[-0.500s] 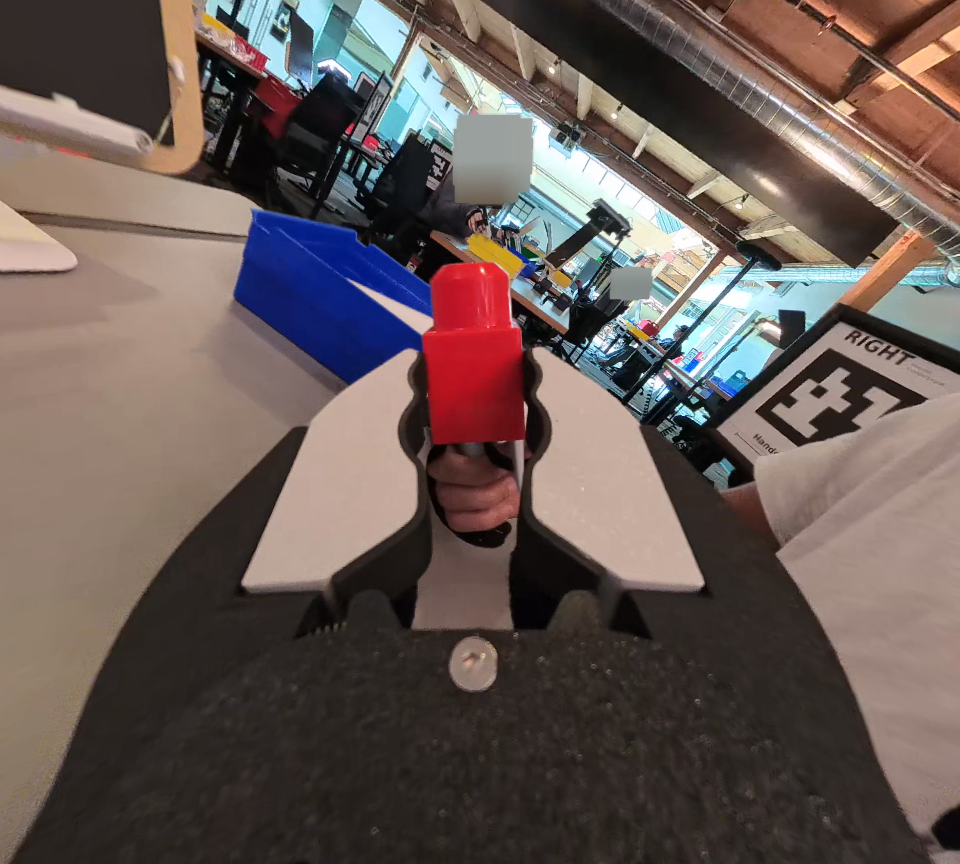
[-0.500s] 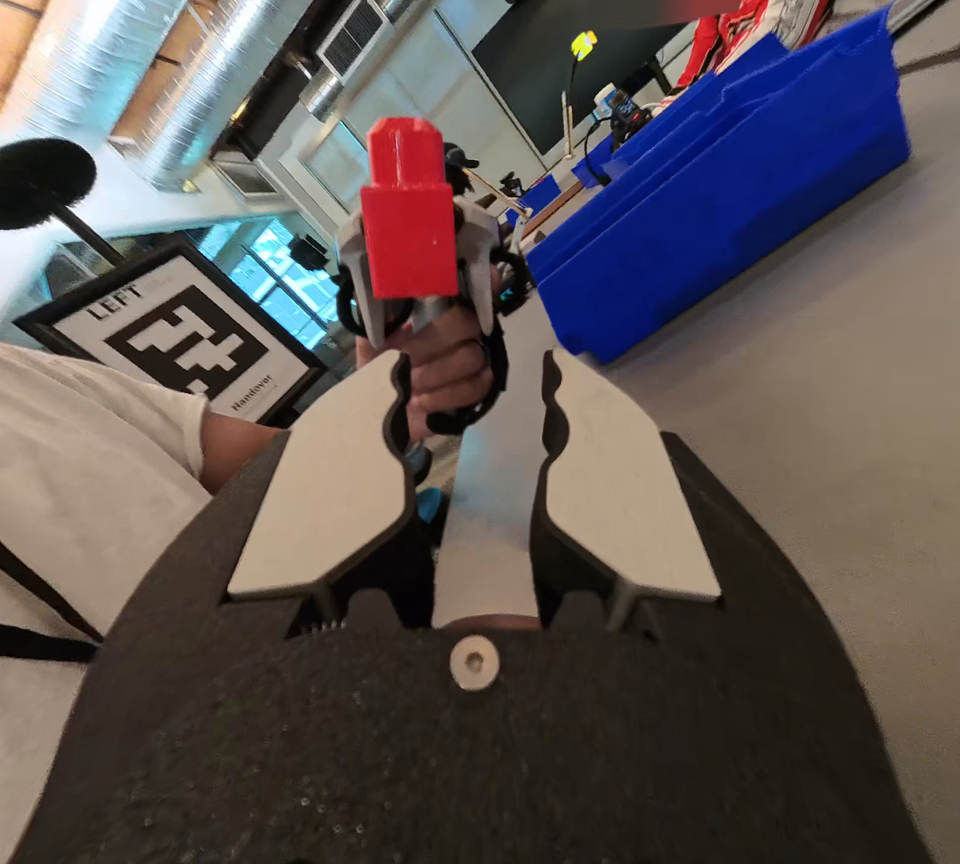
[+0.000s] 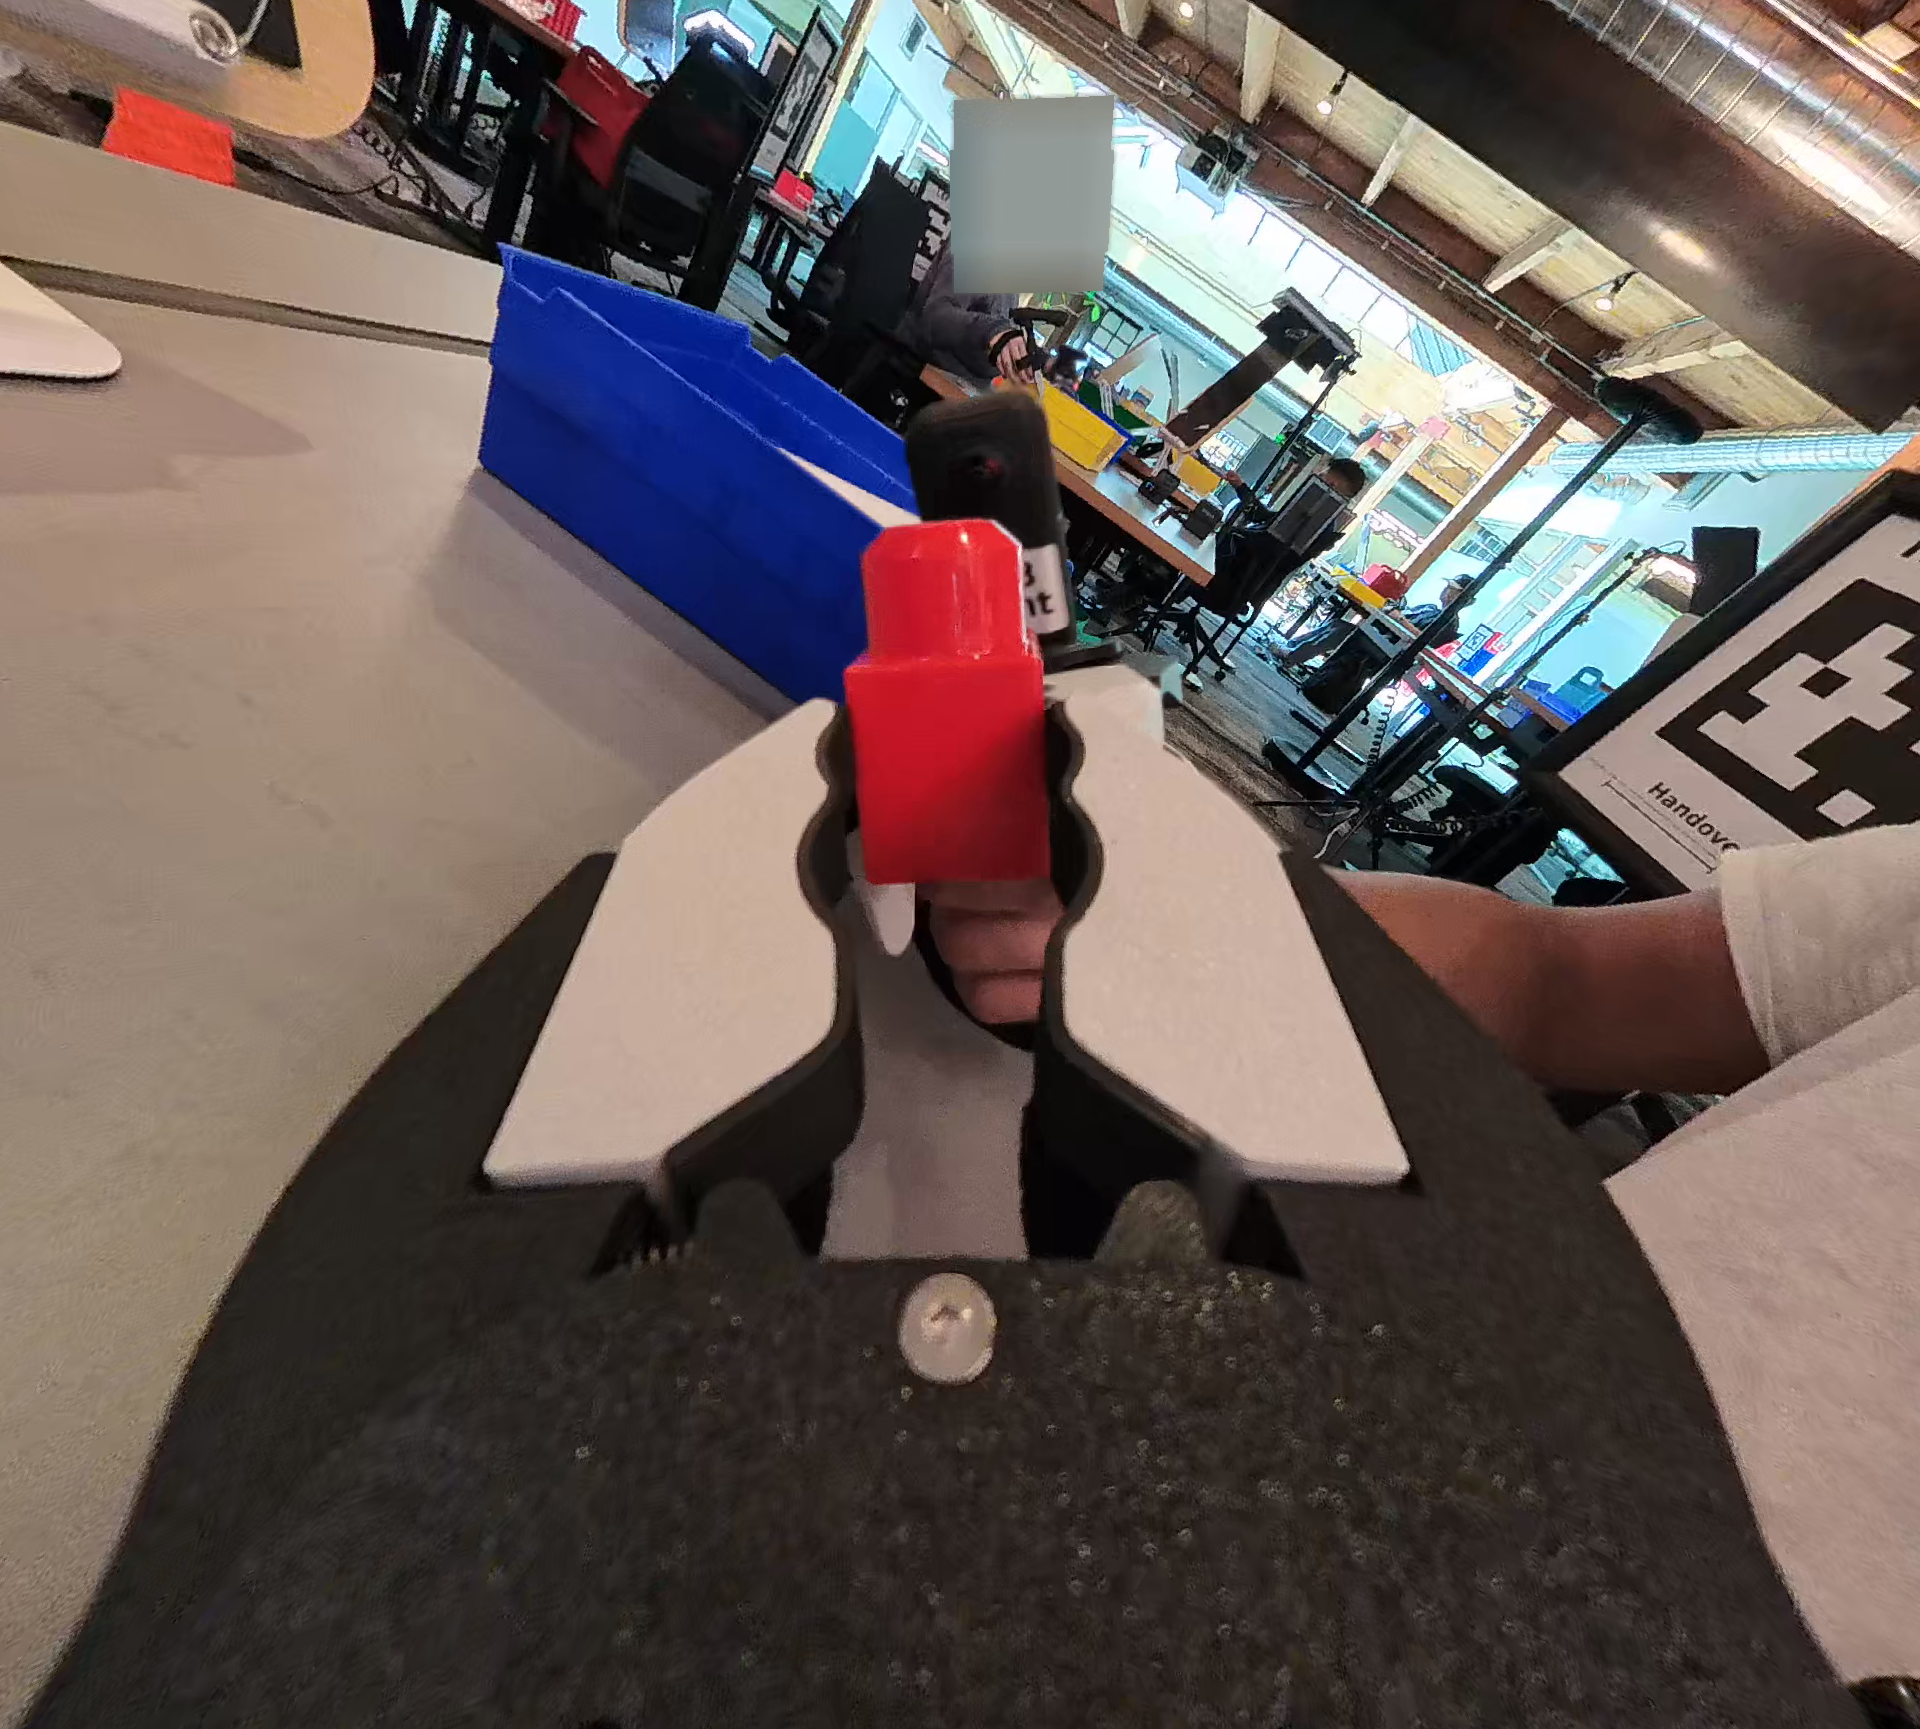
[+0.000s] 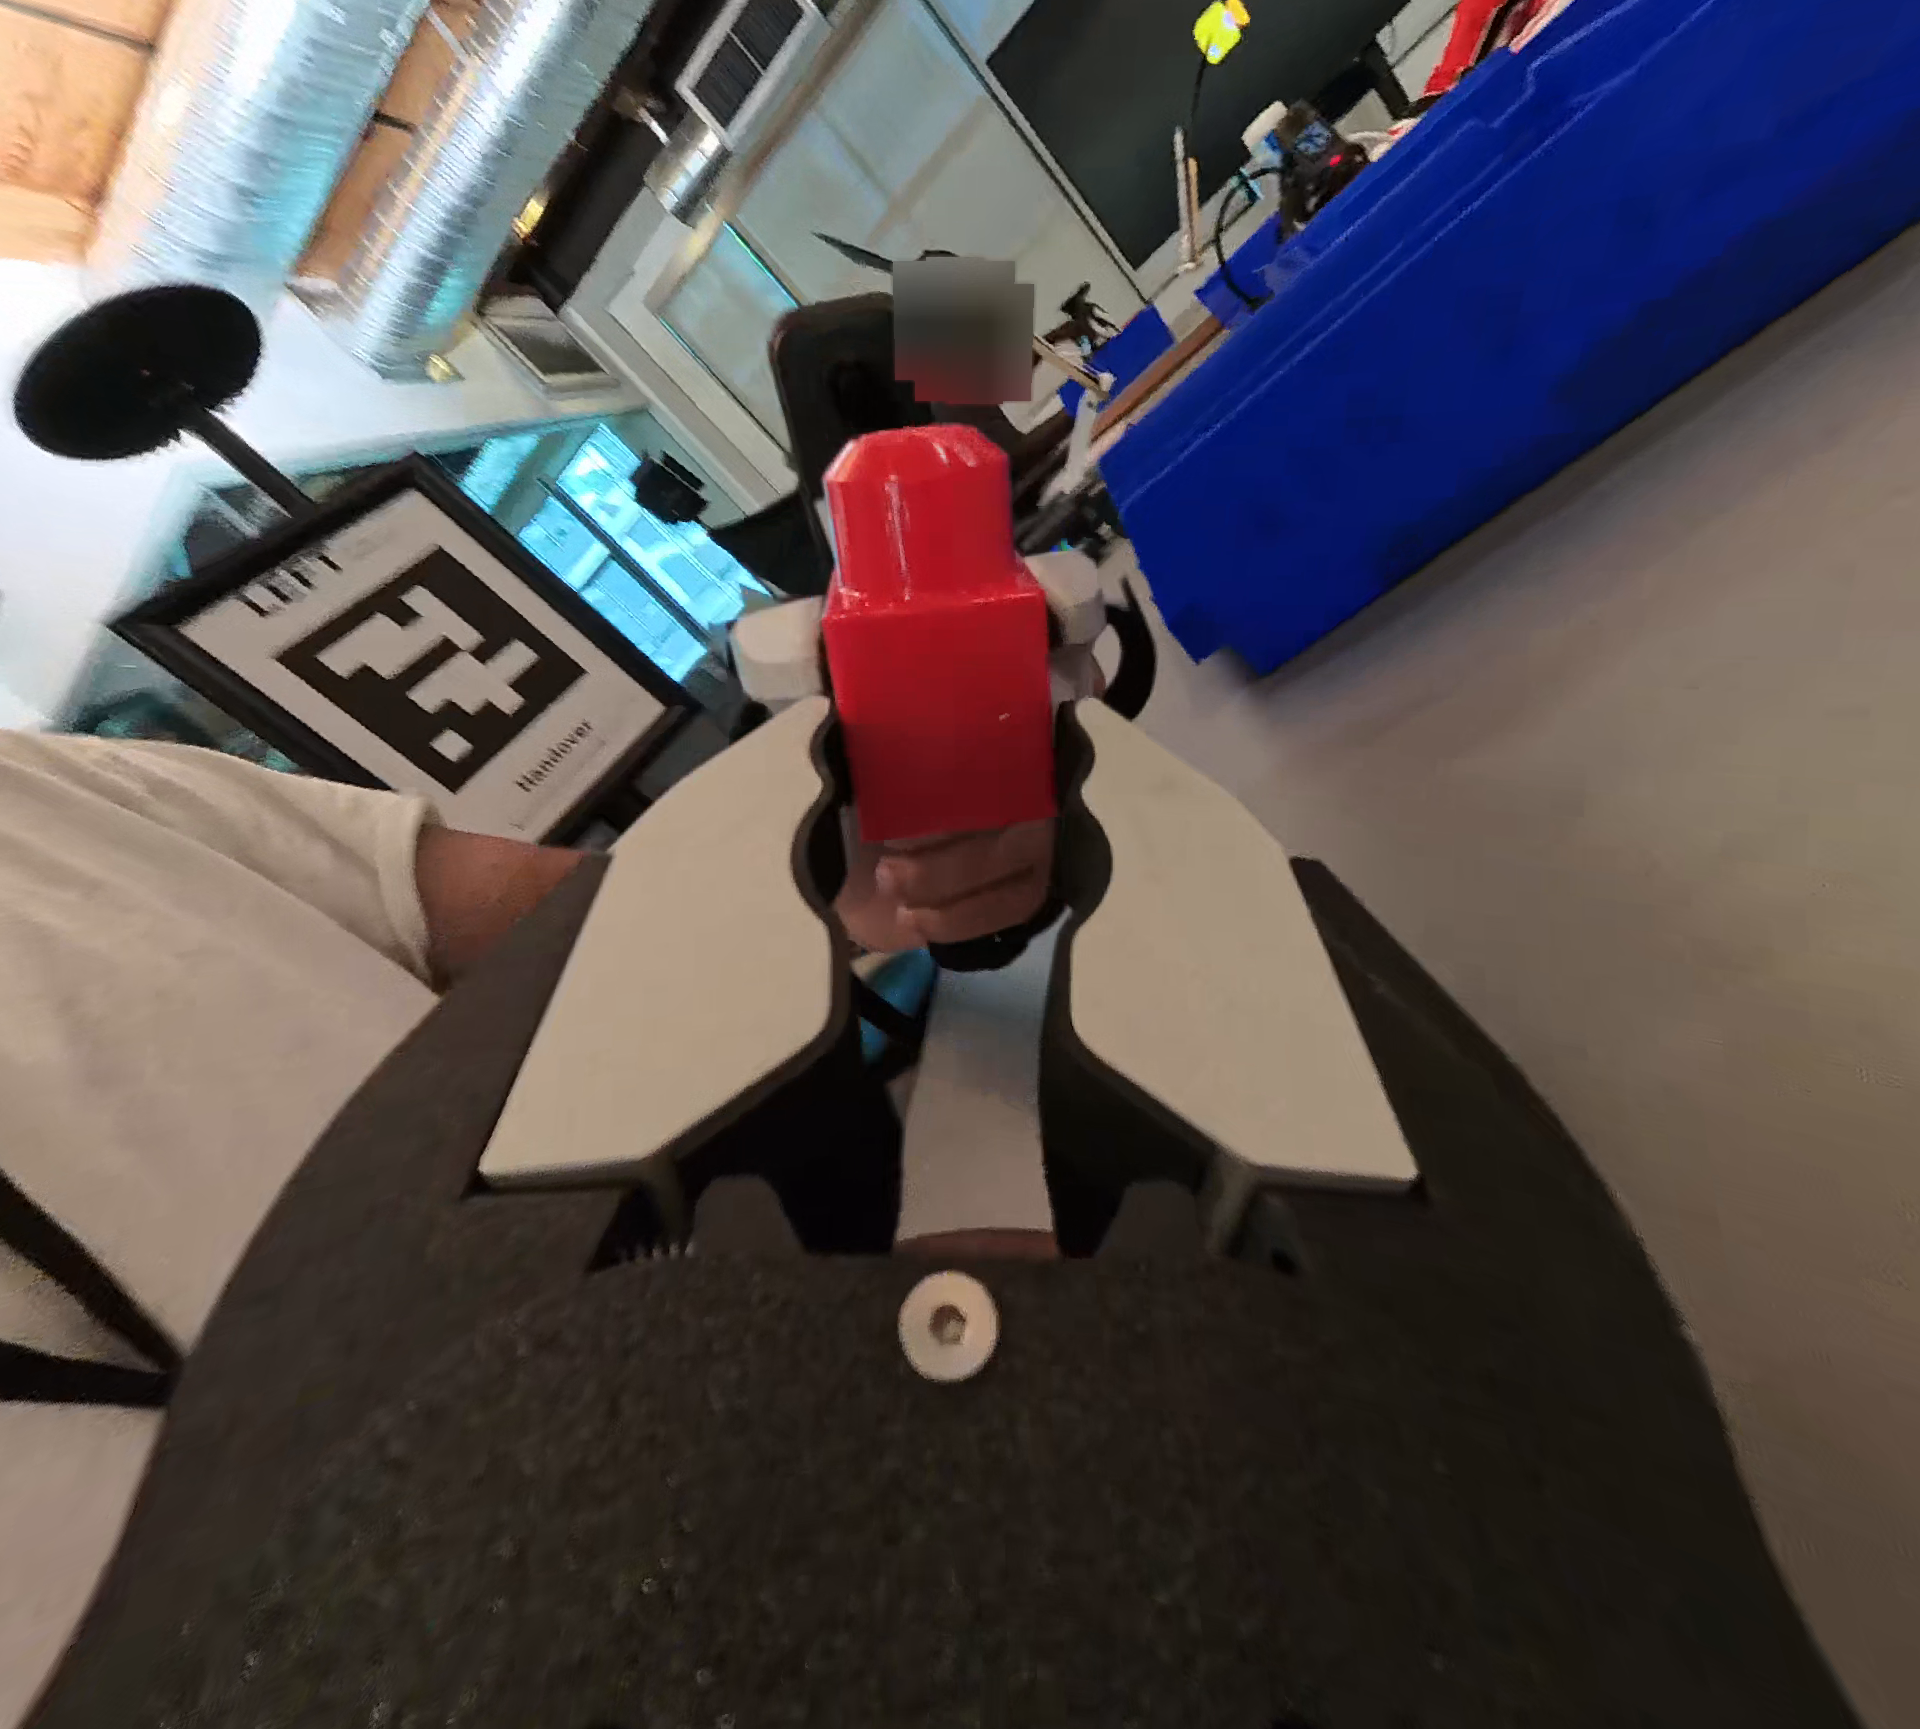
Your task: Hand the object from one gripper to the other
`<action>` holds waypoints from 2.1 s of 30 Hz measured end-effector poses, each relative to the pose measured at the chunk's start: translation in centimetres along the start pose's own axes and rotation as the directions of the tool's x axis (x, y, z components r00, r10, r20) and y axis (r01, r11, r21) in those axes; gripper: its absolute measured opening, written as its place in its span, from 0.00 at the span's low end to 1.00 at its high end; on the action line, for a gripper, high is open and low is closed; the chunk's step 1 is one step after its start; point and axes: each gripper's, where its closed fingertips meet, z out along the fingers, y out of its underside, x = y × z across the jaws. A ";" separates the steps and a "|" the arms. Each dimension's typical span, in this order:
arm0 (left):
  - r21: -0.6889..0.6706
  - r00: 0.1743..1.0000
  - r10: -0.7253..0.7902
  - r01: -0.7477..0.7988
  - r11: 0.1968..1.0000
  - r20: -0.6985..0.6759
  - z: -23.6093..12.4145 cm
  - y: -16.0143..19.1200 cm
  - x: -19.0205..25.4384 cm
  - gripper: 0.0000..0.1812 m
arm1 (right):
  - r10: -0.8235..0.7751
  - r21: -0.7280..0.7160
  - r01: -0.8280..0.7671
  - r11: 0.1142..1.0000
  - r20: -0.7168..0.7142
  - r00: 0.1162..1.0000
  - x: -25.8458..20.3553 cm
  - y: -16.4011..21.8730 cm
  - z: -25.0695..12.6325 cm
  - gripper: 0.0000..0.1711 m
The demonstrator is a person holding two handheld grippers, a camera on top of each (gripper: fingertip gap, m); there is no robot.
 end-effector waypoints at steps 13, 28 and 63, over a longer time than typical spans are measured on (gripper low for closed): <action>-0.195 0.953 0.123 -0.070 0.978 0.276 -1.7 2.3 -4.3 0.33 | -0.950 -0.858 0.478 0.187 -0.282 -0.135 7.3 -1.4 -5.2 0.22; -0.333 0.934 0.219 -0.119 0.936 0.282 -1.5 4.5 -4.5 0.19 | -0.928 -0.900 0.403 -0.164 0.002 -0.373 6.2 0.9 -1.8 0.22; -0.748 0.223 0.964 -0.613 0.254 0.145 -1.3 5.3 -5.4 0.20 | -0.270 -0.300 0.123 0.946 -0.521 0.810 6.3 3.4 -0.4 0.38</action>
